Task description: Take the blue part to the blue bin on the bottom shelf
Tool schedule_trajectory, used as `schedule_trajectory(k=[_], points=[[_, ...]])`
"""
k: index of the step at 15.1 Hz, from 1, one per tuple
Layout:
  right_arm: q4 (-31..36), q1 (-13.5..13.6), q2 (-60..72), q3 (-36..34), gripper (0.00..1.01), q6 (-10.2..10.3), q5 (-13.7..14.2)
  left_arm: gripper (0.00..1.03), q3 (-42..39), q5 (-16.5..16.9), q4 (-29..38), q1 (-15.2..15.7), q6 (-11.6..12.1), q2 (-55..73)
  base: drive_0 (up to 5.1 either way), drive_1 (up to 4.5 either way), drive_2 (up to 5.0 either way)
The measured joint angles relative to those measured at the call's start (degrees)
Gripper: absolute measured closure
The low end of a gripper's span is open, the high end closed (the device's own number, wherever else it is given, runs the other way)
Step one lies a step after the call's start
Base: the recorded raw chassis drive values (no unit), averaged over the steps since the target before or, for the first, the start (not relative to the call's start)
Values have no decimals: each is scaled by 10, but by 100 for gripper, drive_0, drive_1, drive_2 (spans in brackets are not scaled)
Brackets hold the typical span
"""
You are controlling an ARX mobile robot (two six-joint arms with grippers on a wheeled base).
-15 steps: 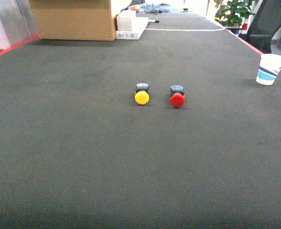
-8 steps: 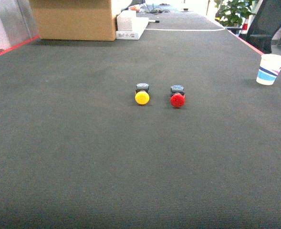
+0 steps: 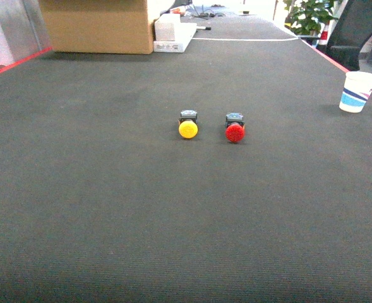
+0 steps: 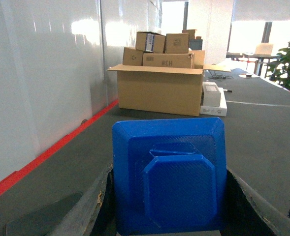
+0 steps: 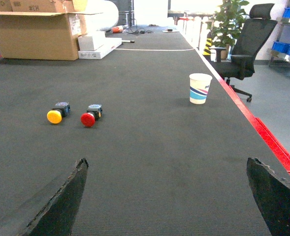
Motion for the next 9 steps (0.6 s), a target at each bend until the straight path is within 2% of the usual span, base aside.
schedule_trajectory(k=[8,9], points=[[0,0,0,0,3,0,0,58,0,0,0,0,0,0,0,0,0],[0,0,0,0,3,0,0,58,0,0,0,0,0,0,0,-408,407]])
